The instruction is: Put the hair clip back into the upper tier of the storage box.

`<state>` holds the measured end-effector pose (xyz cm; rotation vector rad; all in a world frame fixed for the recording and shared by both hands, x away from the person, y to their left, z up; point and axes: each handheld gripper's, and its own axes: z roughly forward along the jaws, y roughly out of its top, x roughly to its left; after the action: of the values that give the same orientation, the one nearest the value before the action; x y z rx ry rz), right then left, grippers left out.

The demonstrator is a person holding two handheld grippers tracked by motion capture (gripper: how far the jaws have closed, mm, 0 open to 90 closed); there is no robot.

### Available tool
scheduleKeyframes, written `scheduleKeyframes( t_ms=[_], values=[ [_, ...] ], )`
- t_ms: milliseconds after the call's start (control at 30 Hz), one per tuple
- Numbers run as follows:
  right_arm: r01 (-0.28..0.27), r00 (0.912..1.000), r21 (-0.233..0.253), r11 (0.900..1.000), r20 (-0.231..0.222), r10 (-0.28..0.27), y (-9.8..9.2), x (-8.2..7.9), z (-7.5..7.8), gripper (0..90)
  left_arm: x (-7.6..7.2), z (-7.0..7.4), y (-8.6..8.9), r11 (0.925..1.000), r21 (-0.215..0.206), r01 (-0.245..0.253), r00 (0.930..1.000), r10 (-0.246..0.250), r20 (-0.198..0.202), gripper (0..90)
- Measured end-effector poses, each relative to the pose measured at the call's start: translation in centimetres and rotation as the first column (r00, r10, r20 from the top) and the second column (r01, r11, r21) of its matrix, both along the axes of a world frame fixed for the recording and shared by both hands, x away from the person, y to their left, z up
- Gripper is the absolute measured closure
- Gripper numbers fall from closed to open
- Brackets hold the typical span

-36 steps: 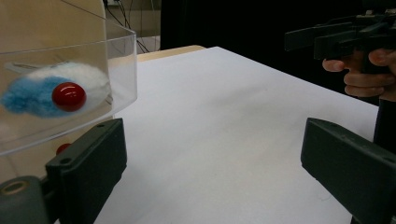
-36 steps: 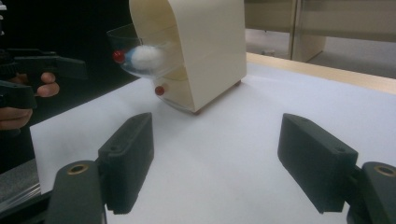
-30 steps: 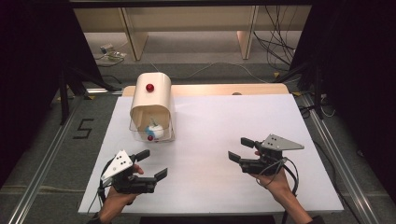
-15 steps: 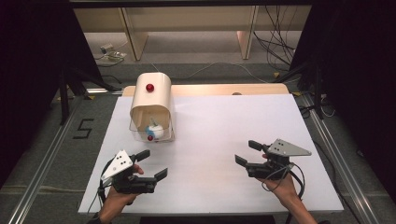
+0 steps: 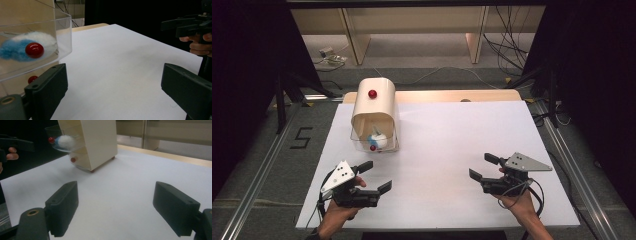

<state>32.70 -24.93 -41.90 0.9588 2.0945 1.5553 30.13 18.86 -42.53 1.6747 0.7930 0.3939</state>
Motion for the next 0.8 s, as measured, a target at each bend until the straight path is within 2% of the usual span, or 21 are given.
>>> scheduleKeyframes(
  t_ms=[800],
  values=[
    [0.011, 0.9998, -0.004, 1.000, -0.015, -0.011, -0.66, -0.97, -0.90, 21.6, 0.06, -0.09, -0.12, 0.9998, 0.013, 0.014, 0.9998, -0.014, -0.013, 6.7]
  ],
)
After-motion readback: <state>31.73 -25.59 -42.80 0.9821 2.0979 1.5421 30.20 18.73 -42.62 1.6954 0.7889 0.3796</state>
